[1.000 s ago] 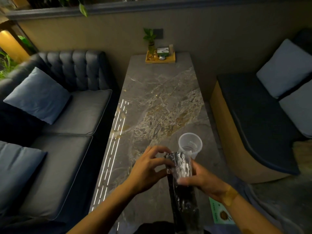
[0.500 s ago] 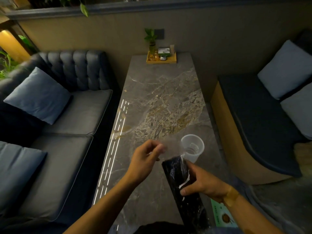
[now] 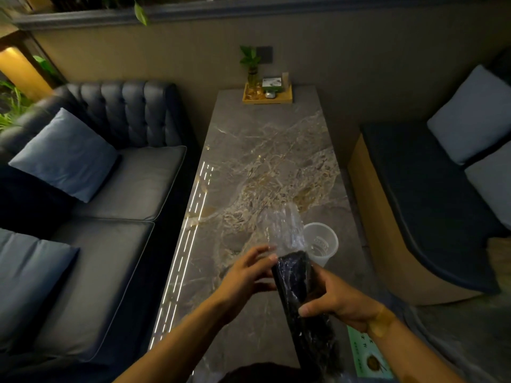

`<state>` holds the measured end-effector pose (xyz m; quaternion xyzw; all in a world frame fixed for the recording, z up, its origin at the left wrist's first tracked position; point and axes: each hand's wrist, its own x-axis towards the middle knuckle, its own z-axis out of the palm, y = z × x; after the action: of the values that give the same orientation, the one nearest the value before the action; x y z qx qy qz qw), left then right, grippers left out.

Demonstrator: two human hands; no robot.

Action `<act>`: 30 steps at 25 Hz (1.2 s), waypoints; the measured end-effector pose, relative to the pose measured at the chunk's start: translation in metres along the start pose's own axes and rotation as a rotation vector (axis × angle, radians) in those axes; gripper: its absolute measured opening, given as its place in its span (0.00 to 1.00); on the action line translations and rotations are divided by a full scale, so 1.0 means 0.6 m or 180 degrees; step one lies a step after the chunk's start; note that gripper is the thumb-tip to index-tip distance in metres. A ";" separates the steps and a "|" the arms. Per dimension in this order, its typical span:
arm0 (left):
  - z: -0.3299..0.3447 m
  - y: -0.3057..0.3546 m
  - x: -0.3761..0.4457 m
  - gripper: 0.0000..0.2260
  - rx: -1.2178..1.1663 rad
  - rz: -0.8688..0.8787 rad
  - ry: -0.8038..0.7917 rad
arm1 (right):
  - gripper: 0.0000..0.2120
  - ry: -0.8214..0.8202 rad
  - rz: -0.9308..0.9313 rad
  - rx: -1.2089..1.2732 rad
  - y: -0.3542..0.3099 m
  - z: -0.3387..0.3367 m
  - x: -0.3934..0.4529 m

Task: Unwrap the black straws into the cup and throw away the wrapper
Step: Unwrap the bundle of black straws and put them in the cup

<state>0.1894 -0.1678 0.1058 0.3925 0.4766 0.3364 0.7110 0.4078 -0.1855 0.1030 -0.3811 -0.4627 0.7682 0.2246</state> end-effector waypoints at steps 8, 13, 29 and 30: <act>0.006 -0.007 -0.003 0.18 -0.0033 -0.0078 -0.0472 | 0.44 0.0054 -0.0133 0.0093 0.009 -0.005 0.017; 0.011 -0.020 0.005 0.18 0.0224 0.0028 -0.0019 | 0.45 0.0164 -0.0090 0.0219 0.015 -0.005 0.022; 0.005 -0.036 0.011 0.12 -0.0212 0.0268 0.0911 | 0.03 0.2180 -0.0753 -0.2702 0.032 0.052 0.037; 0.003 -0.035 0.010 0.13 -0.0258 0.0267 0.0850 | 0.05 0.2211 -0.0719 -0.2527 0.032 0.049 0.036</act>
<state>0.1954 -0.1730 0.0852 0.3349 0.5362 0.4340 0.6419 0.3713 -0.1956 0.0861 -0.6162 -0.6540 0.3341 0.2844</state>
